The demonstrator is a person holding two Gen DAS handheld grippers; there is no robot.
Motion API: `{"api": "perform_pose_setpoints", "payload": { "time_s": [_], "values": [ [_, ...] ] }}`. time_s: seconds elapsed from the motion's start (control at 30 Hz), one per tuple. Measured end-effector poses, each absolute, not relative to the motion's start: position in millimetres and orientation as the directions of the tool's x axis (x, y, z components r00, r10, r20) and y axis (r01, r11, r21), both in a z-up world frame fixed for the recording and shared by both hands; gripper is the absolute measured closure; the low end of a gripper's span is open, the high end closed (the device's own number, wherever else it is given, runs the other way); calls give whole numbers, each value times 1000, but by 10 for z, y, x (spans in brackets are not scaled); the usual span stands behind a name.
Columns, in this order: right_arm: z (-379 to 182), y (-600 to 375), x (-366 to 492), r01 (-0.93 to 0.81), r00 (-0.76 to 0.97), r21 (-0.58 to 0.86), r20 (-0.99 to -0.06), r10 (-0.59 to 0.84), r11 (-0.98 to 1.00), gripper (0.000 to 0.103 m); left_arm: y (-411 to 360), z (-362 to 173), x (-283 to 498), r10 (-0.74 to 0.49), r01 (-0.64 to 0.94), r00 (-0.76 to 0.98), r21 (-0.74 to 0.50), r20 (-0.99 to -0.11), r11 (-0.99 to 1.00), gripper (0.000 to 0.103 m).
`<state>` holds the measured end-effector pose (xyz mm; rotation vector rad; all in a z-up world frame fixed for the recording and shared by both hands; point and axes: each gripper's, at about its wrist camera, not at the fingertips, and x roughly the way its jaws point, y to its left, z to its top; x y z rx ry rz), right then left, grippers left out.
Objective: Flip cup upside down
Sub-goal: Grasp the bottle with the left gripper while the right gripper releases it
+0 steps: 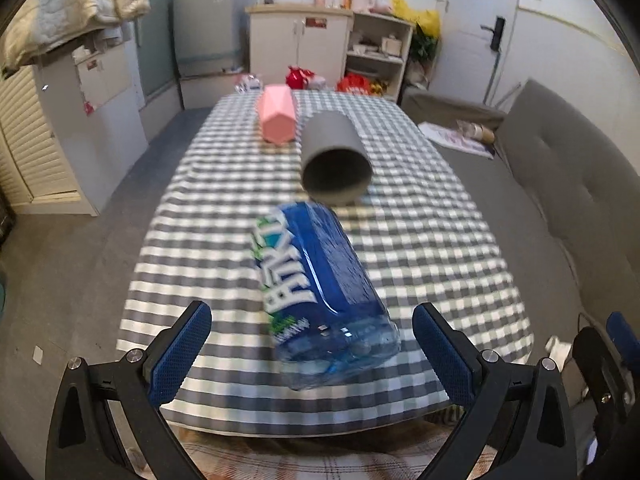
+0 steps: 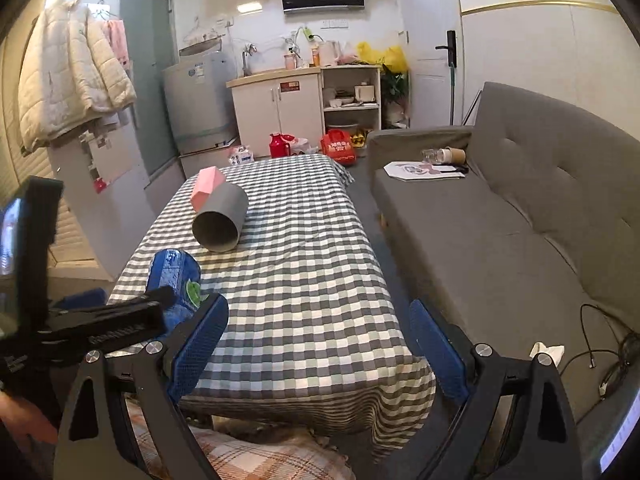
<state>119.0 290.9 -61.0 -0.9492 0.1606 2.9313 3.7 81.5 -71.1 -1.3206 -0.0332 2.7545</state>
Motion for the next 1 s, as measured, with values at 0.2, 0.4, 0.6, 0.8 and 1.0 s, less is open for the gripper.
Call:
{"api": "perform_pose_setpoints", "payload": {
  "time_s": [0.2, 0.4, 0.6, 0.8, 1.0],
  "values": [
    [-740, 2916, 1092, -91, -791, 90, -612, 17, -992, 11, 818, -922, 1, 101, -87, -588, -62, -802, -994, 1],
    [-786, 2827, 965, -75, -781, 62, -625, 20, -995, 11, 790, -977, 1, 170, -133, -557, -115, -813, -984, 12],
    [-810, 2743, 899, -71, -773, 42, -634, 28, -997, 11, 769, -931, -20, 212, -168, -544, -142, -812, -975, 28],
    [-804, 2695, 904, -71, -771, 16, -635, 45, -997, 11, 640, -687, 14, 214, -171, -584, -139, -783, -975, 28],
    [-768, 2623, 913, -67, -778, -2, -627, 53, -998, 11, 549, -415, -55, 200, -195, -625, -97, -755, -976, 28]
  ]
}}
